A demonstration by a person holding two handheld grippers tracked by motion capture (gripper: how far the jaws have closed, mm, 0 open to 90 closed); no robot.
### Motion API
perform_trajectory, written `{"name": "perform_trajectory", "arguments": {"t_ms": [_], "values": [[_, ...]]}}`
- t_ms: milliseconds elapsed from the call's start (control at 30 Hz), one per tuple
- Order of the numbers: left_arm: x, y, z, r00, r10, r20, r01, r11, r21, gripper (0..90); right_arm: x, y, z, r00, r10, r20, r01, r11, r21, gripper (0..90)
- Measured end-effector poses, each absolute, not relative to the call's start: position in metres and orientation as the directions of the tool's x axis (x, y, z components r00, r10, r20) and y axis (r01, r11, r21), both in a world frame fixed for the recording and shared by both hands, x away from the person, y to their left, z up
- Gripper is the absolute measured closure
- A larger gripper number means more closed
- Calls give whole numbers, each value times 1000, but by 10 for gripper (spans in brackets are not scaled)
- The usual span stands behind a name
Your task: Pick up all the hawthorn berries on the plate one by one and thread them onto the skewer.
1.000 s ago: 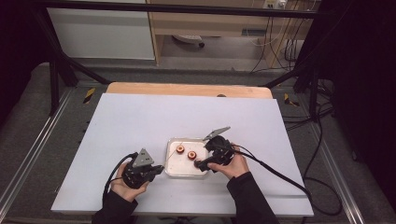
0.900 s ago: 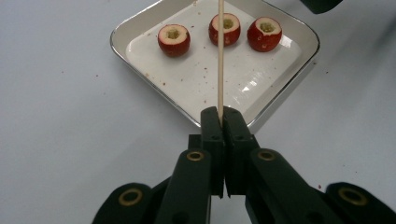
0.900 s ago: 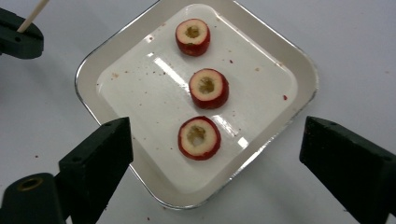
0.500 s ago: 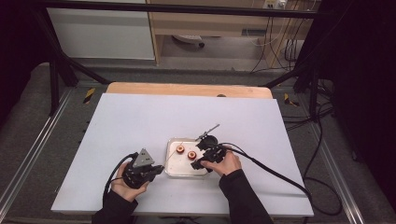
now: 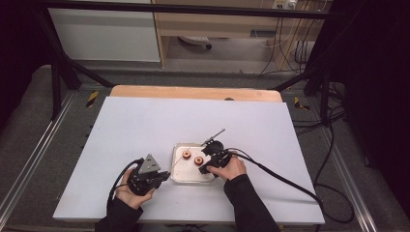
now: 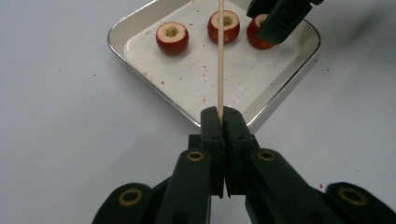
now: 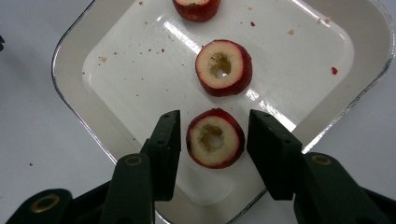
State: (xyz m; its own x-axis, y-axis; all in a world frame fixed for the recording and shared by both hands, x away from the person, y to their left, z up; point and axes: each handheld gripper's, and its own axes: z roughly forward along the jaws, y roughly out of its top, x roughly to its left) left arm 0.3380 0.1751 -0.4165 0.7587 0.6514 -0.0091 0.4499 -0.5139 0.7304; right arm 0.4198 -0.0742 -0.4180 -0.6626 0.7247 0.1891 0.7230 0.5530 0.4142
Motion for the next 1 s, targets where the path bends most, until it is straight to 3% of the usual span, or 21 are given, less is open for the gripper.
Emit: {"name": "perform_trajectory", "arguments": {"t_ms": [433, 800, 1000], "values": [[337, 175, -416, 757, 653, -7, 449, -512, 732, 883, 420, -75, -417, -651, 729, 210, 736, 540, 408, 609], [336, 177, -415, 736, 677, -20, 451, -468, 760, 883, 411, -93, -387, -618, 723, 307, 722, 368, 586, 609], [336, 178, -415, 712, 701, -46, 470, -427, 773, 883, 406, -107, -387, -587, 698, 410, 704, 191, 684, 609]]}}
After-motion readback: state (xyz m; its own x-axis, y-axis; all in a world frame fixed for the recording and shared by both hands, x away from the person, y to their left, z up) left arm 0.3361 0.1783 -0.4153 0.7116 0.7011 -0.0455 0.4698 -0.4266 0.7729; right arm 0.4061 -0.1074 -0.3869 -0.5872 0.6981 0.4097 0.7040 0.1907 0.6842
